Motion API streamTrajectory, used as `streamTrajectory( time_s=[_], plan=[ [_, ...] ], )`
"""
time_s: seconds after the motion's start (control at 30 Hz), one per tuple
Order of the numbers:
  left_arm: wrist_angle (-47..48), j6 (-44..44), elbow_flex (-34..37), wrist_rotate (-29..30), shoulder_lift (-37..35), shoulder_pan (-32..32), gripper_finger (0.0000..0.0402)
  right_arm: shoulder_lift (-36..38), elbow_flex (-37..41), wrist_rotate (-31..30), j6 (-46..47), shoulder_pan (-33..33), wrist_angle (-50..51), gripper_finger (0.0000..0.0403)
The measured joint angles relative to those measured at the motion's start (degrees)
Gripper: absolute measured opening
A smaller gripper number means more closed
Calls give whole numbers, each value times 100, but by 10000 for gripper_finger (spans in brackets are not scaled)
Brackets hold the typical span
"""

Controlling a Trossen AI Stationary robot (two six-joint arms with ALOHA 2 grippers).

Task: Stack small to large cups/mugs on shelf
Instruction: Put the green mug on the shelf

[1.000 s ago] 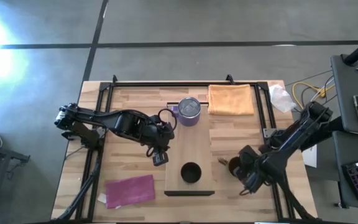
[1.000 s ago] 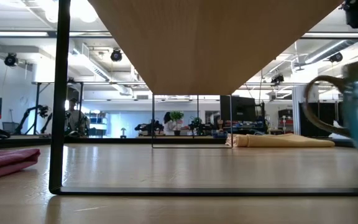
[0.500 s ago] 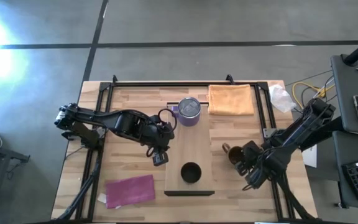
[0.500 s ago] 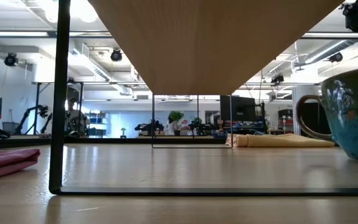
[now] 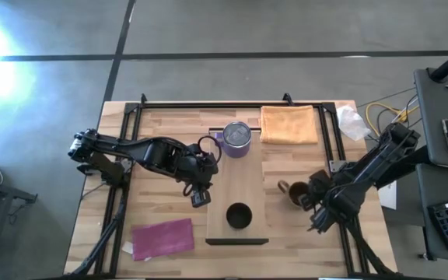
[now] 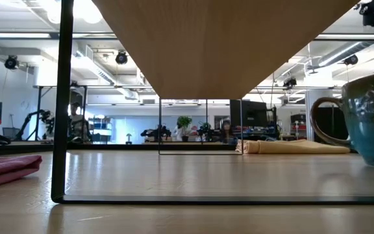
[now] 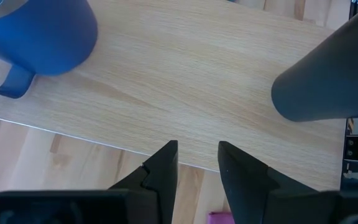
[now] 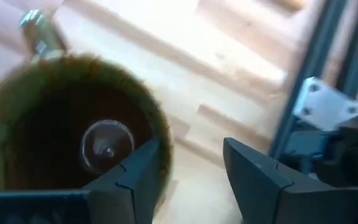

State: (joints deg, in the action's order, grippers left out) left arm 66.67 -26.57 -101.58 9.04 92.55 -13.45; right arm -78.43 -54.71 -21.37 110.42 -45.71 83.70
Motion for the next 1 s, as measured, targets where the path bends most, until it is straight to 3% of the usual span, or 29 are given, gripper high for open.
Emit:
streamTrajectory(
  time_s=[0.4,0.73,1.0],
  plan=[
    [0,191,0,2,0,72,101,87,-263,-265,671,136,94,144],
    [-4,298,72,5,0,76,101,400,-916,924,1696,96,118,137],
    [2,344,182,4,0,76,101,-58,-1042,1302,1818,118,42,137]
  ],
)
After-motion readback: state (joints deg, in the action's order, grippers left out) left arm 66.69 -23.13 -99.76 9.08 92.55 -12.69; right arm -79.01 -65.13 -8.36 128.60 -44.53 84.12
